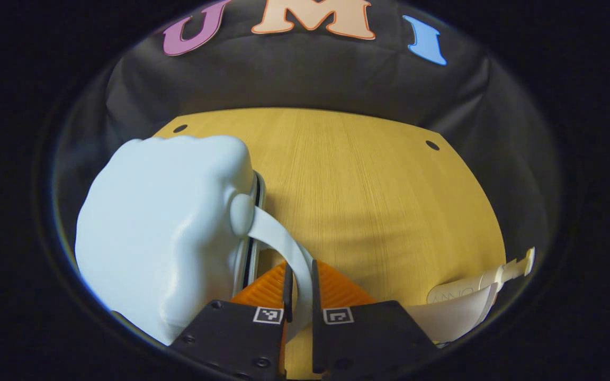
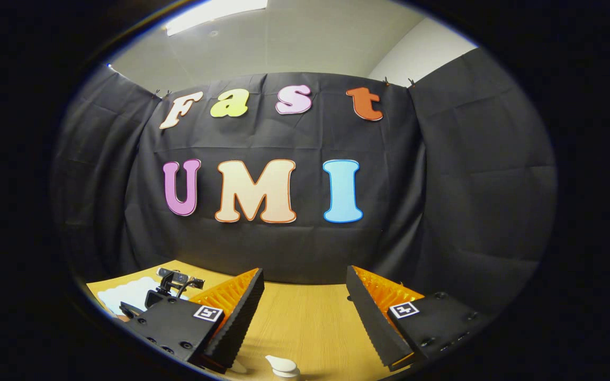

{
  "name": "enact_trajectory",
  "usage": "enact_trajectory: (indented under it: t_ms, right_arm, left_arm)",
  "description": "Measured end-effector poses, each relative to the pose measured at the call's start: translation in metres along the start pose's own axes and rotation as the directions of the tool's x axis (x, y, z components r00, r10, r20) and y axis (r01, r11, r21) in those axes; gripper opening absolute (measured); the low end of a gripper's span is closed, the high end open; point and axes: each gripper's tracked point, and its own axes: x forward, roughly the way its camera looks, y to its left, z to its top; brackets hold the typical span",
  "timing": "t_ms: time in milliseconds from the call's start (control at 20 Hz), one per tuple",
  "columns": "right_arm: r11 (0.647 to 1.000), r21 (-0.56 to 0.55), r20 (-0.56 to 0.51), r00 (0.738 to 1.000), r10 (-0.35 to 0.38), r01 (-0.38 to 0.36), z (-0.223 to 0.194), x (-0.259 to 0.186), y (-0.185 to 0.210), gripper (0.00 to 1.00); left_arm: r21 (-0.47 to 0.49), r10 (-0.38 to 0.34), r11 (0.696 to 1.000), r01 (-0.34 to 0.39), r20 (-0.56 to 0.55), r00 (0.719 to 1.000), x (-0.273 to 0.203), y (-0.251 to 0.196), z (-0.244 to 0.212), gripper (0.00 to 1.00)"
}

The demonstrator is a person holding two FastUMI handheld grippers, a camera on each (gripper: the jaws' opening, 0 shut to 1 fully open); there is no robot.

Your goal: First open the suitcase, pack the skin care products into it, and then close the suitcase.

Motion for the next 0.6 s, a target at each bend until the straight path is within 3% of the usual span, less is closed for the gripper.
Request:
enact_trajectory:
  t_ms: [250, 450, 600]
  right_arm:
    - [1.000, 0.002, 0.010, 1.000, 0.029, -0.029, 0.000, 0.003, 0.012, 0.98]
    - [0.998, 0.002, 0.015, 0.998, 0.058, -0.058, 0.000, 0.003, 0.020, 0.98]
    - [0.997, 0.012, 0.019, 0.997, 0.074, -0.074, -0.001, 0.002, 0.025, 0.98]
  left_arm:
    - [0.024, -0.012, 1.000, 0.012, -0.008, 1.000, -0.002, -0.001, 0.001, 0.00]
    - [0.090, -0.021, 0.996, 0.019, 0.016, 1.000, -0.017, -0.007, 0.012, 0.00]
    - [0.084, -0.055, 0.995, 0.051, 0.047, 0.997, -0.039, -0.011, 0.023, 0.00]
